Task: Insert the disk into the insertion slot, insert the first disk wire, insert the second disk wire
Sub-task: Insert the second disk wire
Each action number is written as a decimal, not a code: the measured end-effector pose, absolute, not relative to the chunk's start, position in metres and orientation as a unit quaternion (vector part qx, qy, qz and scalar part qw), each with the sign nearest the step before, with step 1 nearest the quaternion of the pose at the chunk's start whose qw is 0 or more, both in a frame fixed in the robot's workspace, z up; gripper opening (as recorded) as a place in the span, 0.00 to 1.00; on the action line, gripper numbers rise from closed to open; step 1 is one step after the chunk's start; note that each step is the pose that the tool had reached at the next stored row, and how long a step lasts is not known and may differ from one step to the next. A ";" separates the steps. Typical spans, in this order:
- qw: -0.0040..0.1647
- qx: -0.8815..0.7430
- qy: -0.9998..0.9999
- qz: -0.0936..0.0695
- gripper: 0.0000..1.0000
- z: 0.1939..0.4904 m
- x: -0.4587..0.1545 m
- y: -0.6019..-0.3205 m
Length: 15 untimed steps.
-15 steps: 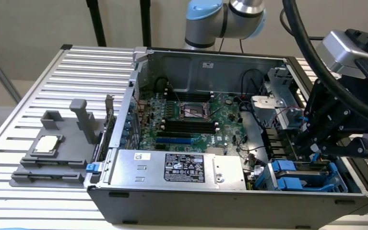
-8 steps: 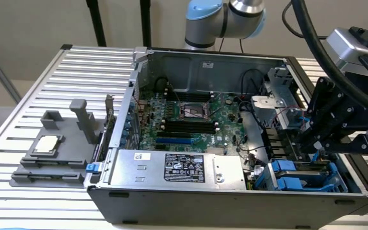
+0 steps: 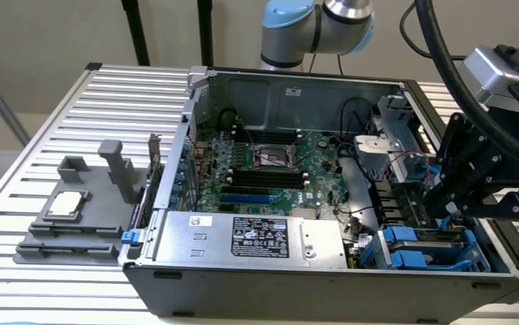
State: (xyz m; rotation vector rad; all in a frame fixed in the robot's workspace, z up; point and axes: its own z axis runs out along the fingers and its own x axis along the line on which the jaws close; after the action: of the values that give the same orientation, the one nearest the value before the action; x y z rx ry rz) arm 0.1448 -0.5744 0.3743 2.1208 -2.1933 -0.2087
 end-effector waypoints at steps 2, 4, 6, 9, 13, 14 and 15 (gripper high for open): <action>0.042 0.693 -0.717 -0.068 0.25 0.372 0.147 -0.574; 0.042 0.693 -0.717 -0.068 0.25 0.372 0.148 -0.574; 0.042 0.693 -0.717 -0.068 0.25 0.372 0.148 -0.570; 0.042 0.693 -0.717 -0.067 0.25 0.372 0.149 -0.568; 0.042 0.693 -0.716 -0.067 0.25 0.371 0.150 -0.568; 0.042 0.693 -0.716 -0.067 0.25 0.371 0.150 -0.568; 0.043 0.693 -0.716 -0.067 0.25 0.370 0.150 -0.568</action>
State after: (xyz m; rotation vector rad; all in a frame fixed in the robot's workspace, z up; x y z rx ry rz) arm 0.1499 -0.5676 0.3705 2.1211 -2.1911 -0.2059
